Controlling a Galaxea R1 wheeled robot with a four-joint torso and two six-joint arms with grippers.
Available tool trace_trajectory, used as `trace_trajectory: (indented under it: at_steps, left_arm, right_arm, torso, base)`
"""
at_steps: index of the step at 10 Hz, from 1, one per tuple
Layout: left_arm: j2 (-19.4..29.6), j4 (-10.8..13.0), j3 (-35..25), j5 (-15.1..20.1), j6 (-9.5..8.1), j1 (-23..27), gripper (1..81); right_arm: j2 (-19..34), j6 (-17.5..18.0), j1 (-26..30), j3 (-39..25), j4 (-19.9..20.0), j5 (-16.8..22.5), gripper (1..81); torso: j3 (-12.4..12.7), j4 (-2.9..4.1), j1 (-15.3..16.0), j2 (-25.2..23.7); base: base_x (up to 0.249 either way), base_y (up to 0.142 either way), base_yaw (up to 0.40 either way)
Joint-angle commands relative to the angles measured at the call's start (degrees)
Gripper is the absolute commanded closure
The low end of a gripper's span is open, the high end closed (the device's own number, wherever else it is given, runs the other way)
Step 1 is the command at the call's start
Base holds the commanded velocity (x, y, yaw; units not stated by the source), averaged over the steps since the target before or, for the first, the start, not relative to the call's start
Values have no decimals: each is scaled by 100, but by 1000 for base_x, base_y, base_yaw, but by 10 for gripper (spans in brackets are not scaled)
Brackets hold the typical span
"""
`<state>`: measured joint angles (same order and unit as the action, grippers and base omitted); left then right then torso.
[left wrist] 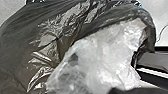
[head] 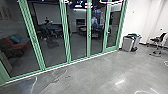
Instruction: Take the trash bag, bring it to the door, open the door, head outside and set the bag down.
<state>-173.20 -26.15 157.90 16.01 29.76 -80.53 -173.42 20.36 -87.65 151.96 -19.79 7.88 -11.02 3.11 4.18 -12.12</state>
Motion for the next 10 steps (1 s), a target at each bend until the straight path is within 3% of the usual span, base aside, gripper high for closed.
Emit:
trace_trajectory:
  at_steps: [1, 10]
  left_arm:
    - [13, -22, -23, 465, 21, 296, 811]
    - [13, -22, -31, 465, 13, 296, 811]
  right_arm:
    - [-46, -14, 208, -44, -34, 337, 10]
    - [-46, -14, 190, -44, -34, 337, 10]
  torso:
    - [0, -2, 0, 0]
    - [0, -2, -5, -2]
  base:
    - [113, -77, 0]
    - [123, -72, 0]
